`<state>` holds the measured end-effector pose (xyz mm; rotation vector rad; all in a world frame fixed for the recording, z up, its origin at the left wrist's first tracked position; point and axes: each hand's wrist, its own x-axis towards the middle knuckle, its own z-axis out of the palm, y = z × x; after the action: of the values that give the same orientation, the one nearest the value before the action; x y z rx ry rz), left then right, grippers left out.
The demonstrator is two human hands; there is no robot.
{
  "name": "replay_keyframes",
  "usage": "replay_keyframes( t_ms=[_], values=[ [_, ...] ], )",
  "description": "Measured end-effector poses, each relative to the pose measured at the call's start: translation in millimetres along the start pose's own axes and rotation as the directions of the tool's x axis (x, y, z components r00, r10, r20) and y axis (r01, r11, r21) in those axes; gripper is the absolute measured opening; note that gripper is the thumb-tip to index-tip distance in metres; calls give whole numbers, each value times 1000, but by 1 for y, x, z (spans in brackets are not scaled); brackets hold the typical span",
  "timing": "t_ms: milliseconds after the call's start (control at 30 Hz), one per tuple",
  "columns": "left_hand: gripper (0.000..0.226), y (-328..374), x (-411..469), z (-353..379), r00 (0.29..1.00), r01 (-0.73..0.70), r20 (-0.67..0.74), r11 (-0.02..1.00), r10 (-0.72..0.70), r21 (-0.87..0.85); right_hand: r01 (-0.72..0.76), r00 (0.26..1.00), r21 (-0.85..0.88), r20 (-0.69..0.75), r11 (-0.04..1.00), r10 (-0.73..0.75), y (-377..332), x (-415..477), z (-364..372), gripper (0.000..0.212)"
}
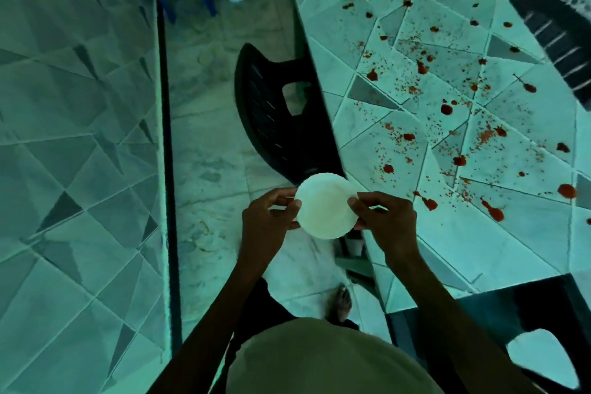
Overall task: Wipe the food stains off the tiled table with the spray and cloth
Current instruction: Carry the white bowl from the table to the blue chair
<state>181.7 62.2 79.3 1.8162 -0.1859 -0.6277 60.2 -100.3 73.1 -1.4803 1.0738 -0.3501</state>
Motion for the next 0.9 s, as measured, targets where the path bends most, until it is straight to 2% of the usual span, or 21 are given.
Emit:
replay_keyframes(
  t_ms=[133, 200, 400, 500, 633, 767, 900],
  values=[
    [17, 13, 46, -78, 997, -46, -54, 999, 46, 2, 68, 997, -9, 50, 998, -67, -43, 20, 86, 18],
    [18, 20, 73, -124, 993, -74, -93, 997, 76, 22, 70, 994, 0, 86, 998, -70, -64, 30, 137, 8],
    [20, 34, 154, -239, 955, -160, -229, 977, 189, 139, 121, 985, -32, 127, 992, -116, -127, 62, 279, 8],
    [21, 45, 195, -277, 944, -166, -266, 977, 196, 131, 112, 985, -51, 134, 992, -104, -156, 83, 330, 4],
    [19, 60, 250, -308, 936, -164, -301, 982, 184, 92, 88, 988, -54, 129, 995, -80, -190, 120, 381, 9],
    [19, 76, 332, -333, 926, -141, -350, 989, 144, 36, 92, 990, -58, 111, 994, -85, -226, 185, 435, 11],
    [17, 102, 430, -361, 915, -105, -392, 994, 95, -5, 96, 983, -44, 158, 994, -88, -270, 260, 495, 6]
  ],
)
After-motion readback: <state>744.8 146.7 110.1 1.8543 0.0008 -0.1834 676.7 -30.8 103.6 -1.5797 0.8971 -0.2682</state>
